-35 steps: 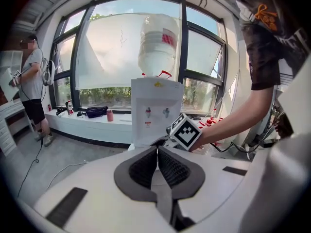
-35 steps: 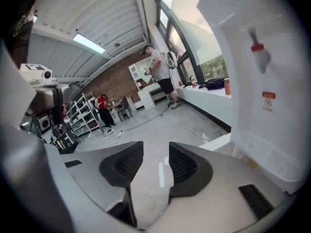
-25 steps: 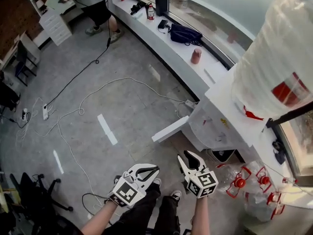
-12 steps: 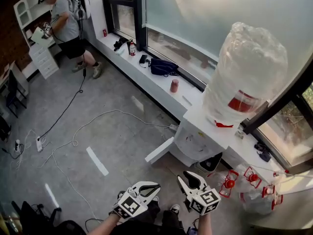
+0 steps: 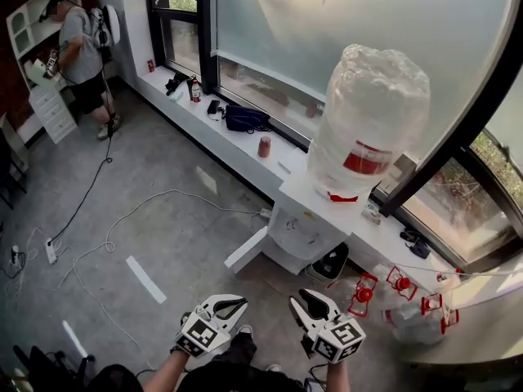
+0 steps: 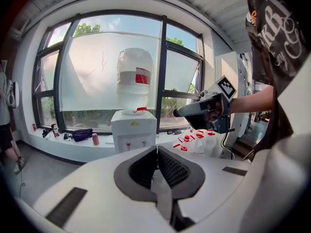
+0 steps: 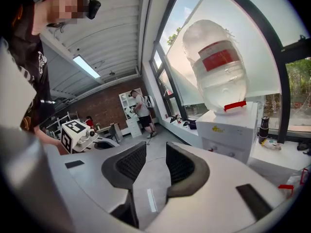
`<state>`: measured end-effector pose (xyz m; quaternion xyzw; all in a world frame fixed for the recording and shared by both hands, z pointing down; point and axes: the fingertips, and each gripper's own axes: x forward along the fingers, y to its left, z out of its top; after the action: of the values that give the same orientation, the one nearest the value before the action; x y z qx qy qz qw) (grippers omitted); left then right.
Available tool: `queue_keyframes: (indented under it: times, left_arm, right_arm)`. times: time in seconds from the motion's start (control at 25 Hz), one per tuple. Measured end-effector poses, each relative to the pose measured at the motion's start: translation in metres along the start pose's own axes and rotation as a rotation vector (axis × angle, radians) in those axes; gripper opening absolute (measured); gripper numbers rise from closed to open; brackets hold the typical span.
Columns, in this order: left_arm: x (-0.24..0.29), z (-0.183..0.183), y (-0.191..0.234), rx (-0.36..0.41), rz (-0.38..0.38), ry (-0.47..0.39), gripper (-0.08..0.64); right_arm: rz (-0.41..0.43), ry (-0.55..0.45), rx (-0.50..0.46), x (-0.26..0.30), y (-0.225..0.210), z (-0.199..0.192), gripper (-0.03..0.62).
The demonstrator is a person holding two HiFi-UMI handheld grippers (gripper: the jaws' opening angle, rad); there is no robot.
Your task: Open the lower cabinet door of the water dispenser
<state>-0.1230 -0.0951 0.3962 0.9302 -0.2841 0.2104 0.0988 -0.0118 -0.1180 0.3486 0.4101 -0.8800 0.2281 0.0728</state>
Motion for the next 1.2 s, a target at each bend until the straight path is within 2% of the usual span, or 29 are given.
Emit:
queue_keyframes:
  times: [0.2,0.48,0.84,1.08,1.2]
  left_arm:
    - [0.0,0.021,-0.045,0.011,-0.002,-0.032,0.018]
    - [-0.018,0.037,-0.127,-0.021,0.023,-0.076,0.018]
    - [-0.05,0.048,-0.217,-0.044,0.085,-0.12,0.018]
    - [-0.07,0.055,-0.267,-0.009,0.095,-0.151,0.018]
    - [-0.076,0.056,-0.286,0.001,0.089,-0.163,0.018]
  right_arm:
    - [0.0,0.001,-0.012,-0.045,0.007,-0.011,0.141]
    - [0.026,-0.017,-0.04,-0.117,0.023,-0.031,0.138]
    - [0.083,-0.093,-0.071,-0.199,0.062,-0.046,0.069]
    - [0.104,-0.11,-0.114,-0.242,0.096,-0.055,0.018]
    - [0.116,-0.098,-0.15,-0.255,0.109,-0.062,0.015]
